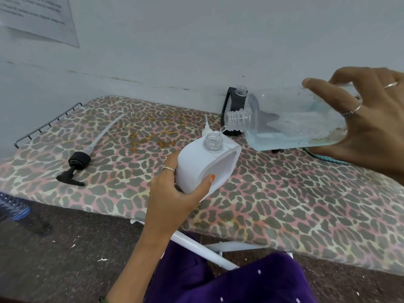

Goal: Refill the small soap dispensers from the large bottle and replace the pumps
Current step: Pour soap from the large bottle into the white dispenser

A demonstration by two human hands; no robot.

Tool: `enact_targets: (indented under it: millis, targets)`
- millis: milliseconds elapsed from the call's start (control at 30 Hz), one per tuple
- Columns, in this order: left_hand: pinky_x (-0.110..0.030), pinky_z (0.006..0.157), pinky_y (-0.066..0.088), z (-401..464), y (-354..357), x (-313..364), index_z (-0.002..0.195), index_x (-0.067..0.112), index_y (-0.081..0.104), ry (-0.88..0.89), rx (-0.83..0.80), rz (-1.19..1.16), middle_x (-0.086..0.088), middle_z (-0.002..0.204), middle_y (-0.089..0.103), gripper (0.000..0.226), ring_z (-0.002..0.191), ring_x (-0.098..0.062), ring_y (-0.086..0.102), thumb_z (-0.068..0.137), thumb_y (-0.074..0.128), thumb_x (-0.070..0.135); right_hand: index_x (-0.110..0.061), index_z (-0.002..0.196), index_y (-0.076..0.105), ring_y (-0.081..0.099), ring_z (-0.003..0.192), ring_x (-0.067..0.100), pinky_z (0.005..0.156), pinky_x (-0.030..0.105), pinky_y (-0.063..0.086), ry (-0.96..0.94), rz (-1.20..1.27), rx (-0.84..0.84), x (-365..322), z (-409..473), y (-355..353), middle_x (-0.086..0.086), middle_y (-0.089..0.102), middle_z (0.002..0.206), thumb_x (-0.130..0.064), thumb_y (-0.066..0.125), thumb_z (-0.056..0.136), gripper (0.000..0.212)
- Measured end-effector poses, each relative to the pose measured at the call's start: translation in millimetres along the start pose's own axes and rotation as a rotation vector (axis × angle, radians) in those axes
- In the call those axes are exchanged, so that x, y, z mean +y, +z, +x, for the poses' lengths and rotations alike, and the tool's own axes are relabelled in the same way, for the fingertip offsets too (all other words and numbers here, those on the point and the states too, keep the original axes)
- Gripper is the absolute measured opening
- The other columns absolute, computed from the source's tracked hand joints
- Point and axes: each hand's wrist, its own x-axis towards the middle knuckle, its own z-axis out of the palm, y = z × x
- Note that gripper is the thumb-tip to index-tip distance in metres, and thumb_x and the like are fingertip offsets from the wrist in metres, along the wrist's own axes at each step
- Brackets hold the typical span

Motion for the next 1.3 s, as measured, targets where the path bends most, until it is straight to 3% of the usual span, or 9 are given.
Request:
enact_targets:
  millis: [133, 600, 833, 1033, 1300]
  targets:
    - [-0.012, 0.061, 0.049, -0.3, -0.5, 0.8, 0.116, 0.025, 0.055, 0.004, -0.003, -0.001, 0.02, 0.098, 0.064, 0.053, 0.086, -0.001, 0.063, 0.071, 0.068, 0.051, -0.023, 0.138, 0.042, 0.051, 0.1, 0.043, 0.085, 0.062, 0.04, -0.003, -0.003, -0.002, 0.8, -0.2, 0.4, 0.022, 0.051, 0.117, -0.063, 0.067, 0.067, 0.085]
    - [-0.023, 0.067, 0.056, -0.4, -0.4, 0.1, 0.121, 0.02, 0.055, 0.0, -0.015, -0.024, 0.016, 0.104, 0.065, 0.059, 0.093, -0.006, 0.065, 0.072, 0.069, 0.049, -0.024, 0.138, 0.042, 0.047, 0.101, 0.04, 0.086, 0.062, 0.039, 0.005, 0.008, 0.011, 3.2, -0.3, 0.1, 0.022, 0.05, 0.118, -0.062, 0.075, 0.066, 0.088]
    - [-0.013, 0.063, 0.051, -0.2, -0.5, 0.4, 0.117, 0.024, 0.055, 0.001, -0.006, -0.008, 0.02, 0.1, 0.064, 0.055, 0.089, -0.001, 0.063, 0.071, 0.069, 0.049, -0.023, 0.138, 0.041, 0.046, 0.1, 0.039, 0.085, 0.062, 0.039, -0.003, 0.011, 0.012, 3.8, 2.1, -1.4, 0.023, 0.05, 0.118, -0.057, 0.08, 0.063, 0.091]
    - [-0.035, 0.064, 0.056, -1.1, 0.4, -3.1, 0.117, 0.022, 0.056, -0.02, 0.005, 0.013, 0.012, 0.096, 0.065, 0.056, 0.087, -0.011, 0.064, 0.07, 0.069, 0.051, -0.024, 0.137, 0.042, 0.044, 0.101, 0.037, 0.085, 0.061, 0.039, -0.012, 0.017, 0.037, 2.5, 2.4, -1.4, 0.021, 0.05, 0.118, -0.061, 0.07, 0.067, 0.084]
    - [-0.031, 0.066, 0.056, -0.3, 0.5, -1.7, 0.118, 0.023, 0.055, -0.019, 0.005, 0.021, 0.016, 0.1, 0.065, 0.057, 0.09, -0.007, 0.064, 0.07, 0.069, 0.051, -0.024, 0.137, 0.042, 0.047, 0.101, 0.039, 0.085, 0.06, 0.039, -0.02, -0.005, 0.031, 2.7, 2.5, -3.2, 0.022, 0.051, 0.118, -0.061, 0.068, 0.068, 0.083]
